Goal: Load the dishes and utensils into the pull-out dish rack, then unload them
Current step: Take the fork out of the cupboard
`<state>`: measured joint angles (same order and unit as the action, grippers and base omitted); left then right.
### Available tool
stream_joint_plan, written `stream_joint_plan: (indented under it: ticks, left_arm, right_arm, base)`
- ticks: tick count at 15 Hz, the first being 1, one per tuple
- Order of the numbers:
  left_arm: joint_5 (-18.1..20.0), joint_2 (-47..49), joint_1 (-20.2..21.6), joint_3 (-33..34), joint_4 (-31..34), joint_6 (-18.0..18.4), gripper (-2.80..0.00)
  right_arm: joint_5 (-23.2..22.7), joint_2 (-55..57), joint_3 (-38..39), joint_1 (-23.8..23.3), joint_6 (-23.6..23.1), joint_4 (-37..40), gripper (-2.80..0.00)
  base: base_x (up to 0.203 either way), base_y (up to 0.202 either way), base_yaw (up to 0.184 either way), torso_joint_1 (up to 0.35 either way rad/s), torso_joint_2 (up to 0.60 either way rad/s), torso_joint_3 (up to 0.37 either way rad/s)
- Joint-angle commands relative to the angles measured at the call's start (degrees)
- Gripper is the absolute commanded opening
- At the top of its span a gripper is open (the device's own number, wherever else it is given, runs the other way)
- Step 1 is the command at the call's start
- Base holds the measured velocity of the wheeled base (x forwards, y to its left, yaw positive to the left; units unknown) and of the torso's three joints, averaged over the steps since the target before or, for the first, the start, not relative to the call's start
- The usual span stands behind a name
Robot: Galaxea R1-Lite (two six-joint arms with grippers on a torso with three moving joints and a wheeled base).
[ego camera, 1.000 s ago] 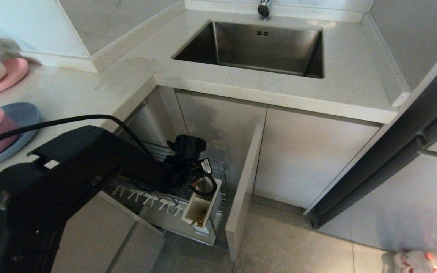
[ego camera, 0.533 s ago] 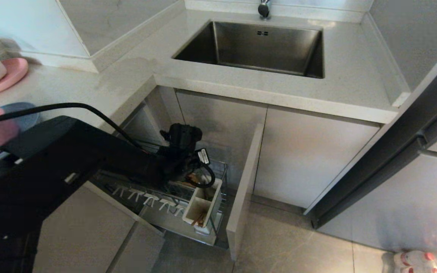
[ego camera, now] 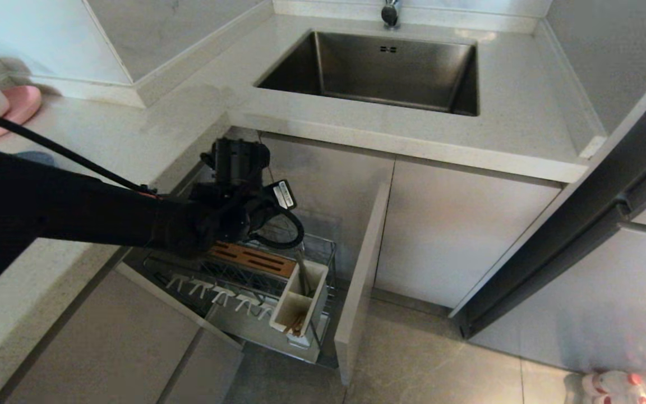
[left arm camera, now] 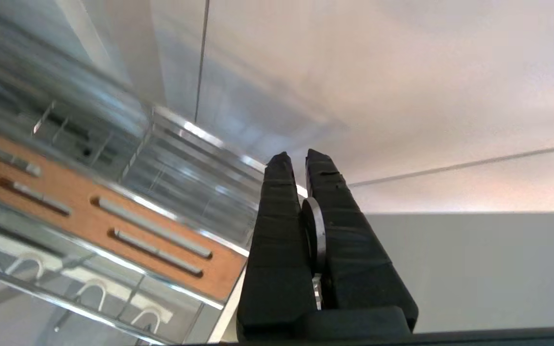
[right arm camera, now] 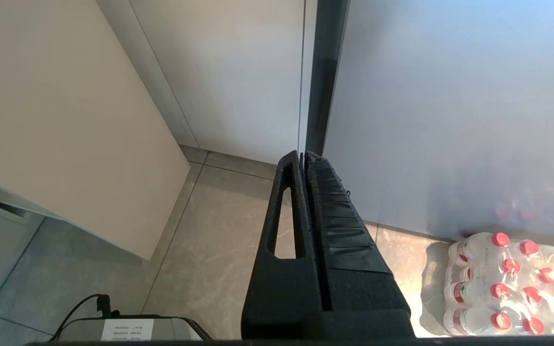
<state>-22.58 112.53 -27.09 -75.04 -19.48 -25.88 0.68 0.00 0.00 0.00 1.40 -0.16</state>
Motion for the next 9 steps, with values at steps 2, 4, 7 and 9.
stream_joint_plan:
  ticks: [2, 4, 7, 9]
  left_arm:
    - [-0.2, -4.5, 0.2, 0.3, 0.0, 0.3, -2.8]
    - [-0.3, -7.0, 0.6, 0.4, 0.0, 1.6, -2.8]
    - [-0.4, -12.4, 1.4, 0.4, 0.1, 2.4, -2.8]
    - [-0.4, -16.8, 2.2, 0.3, 0.1, 3.0, -2.8]
  right_arm:
    - [0.0, 0.0, 0.0, 0.0, 0.0, 0.0, -2.8]
    - [0.0, 0.1, 0.0, 0.0, 0.0, 0.0, -2.8]
    - [0.0, 0.1, 0.0, 0.0, 0.0, 0.0, -2.8]
    - [0.0, 0.0, 0.0, 0.0, 0.0, 0.0, -2.8]
  base:
    - [0.0, 0.0, 0.0, 0.0, 0.0, 0.0]
    - [0.0, 0.0, 0.0, 0.0, 0.0, 0.0]
    - [0.0, 0.0, 0.0, 0.0, 0.0, 0.0]
    - [0.0, 0.0, 0.0, 0.0, 0.0, 0.0]
